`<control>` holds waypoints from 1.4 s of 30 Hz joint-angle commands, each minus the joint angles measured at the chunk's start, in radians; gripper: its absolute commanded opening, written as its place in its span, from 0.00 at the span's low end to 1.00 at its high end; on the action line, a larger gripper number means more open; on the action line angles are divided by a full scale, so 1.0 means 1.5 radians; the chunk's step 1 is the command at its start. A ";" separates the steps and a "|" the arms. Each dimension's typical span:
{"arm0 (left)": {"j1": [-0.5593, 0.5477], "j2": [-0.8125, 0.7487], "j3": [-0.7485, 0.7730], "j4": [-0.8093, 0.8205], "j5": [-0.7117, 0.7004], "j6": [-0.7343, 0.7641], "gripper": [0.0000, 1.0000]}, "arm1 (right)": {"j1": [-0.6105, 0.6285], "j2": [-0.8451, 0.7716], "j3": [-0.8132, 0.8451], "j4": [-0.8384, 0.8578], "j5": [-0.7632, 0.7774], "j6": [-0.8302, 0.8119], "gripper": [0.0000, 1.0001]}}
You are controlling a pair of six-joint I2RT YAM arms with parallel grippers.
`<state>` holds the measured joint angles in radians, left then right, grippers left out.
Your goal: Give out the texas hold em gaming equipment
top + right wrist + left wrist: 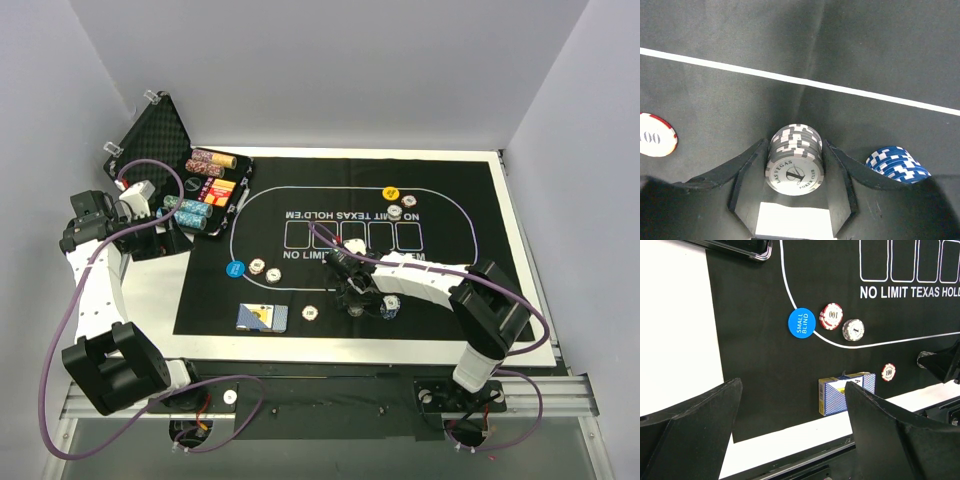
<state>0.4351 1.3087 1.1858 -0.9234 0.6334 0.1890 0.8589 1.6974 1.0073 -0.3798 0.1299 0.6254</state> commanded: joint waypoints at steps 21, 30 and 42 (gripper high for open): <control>0.005 -0.015 0.006 0.004 0.014 0.012 0.95 | -0.107 -0.116 0.081 -0.100 0.005 -0.035 0.29; 0.005 -0.013 0.012 0.001 0.009 0.016 0.95 | -0.266 -0.111 0.046 -0.077 -0.020 -0.056 0.29; 0.004 -0.005 0.025 -0.001 0.011 0.013 0.95 | -0.328 -0.032 -0.043 -0.002 -0.027 -0.038 0.26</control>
<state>0.4351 1.3071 1.1770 -0.9245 0.6331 0.1936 0.3721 1.6360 0.9909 -0.4000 0.0883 0.5518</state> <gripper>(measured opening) 0.952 0.397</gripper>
